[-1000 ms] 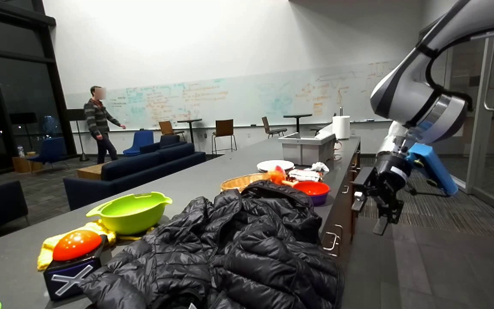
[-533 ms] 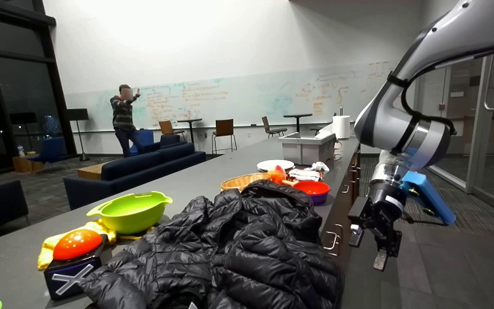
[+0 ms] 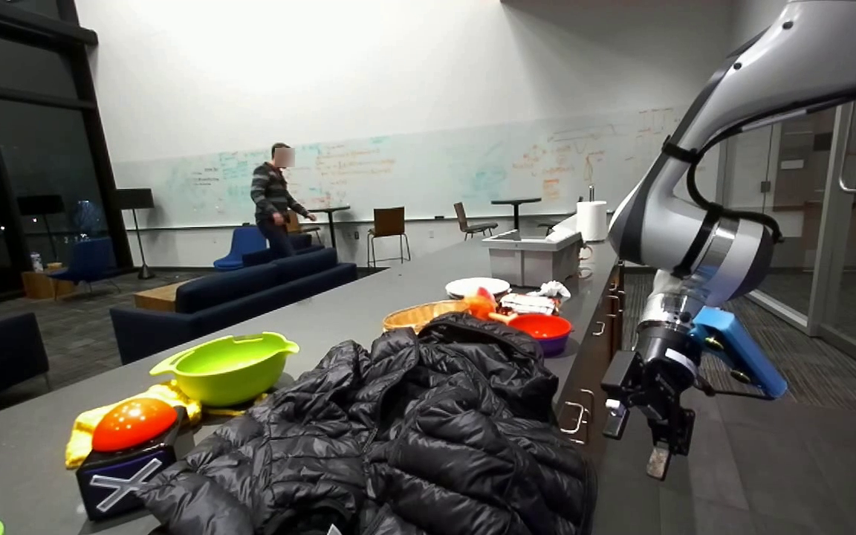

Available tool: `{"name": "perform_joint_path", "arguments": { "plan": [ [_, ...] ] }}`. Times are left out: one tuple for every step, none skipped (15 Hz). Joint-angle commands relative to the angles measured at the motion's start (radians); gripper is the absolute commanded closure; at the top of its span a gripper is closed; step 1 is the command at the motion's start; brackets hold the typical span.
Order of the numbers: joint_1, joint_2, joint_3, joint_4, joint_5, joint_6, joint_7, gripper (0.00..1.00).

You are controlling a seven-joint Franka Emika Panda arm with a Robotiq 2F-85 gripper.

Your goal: Push the black jacket upwards.

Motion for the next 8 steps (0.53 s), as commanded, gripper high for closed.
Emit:
{"name": "perform_joint_path", "arguments": {
  "plan": [
    [-0.021,-0.009,0.029,-0.002,-0.017,0.027,0.022,0.00],
    [-0.019,-0.007,0.032,-0.001,-0.020,0.043,0.009,0.00],
    [-0.019,0.010,0.034,0.004,-0.010,0.061,-0.036,0.00],
    [-0.017,0.020,0.038,0.006,0.000,0.075,-0.064,0.00],
    [-0.016,0.033,0.042,0.008,0.012,0.090,-0.096,0.00],
    [-0.013,0.051,0.047,0.010,0.026,0.104,-0.136,0.00],
    [-0.012,0.068,0.051,0.013,0.041,0.112,-0.175,0.00],
    [-0.011,0.086,0.055,0.015,0.063,0.119,-0.219,0.00]
  ]
}}
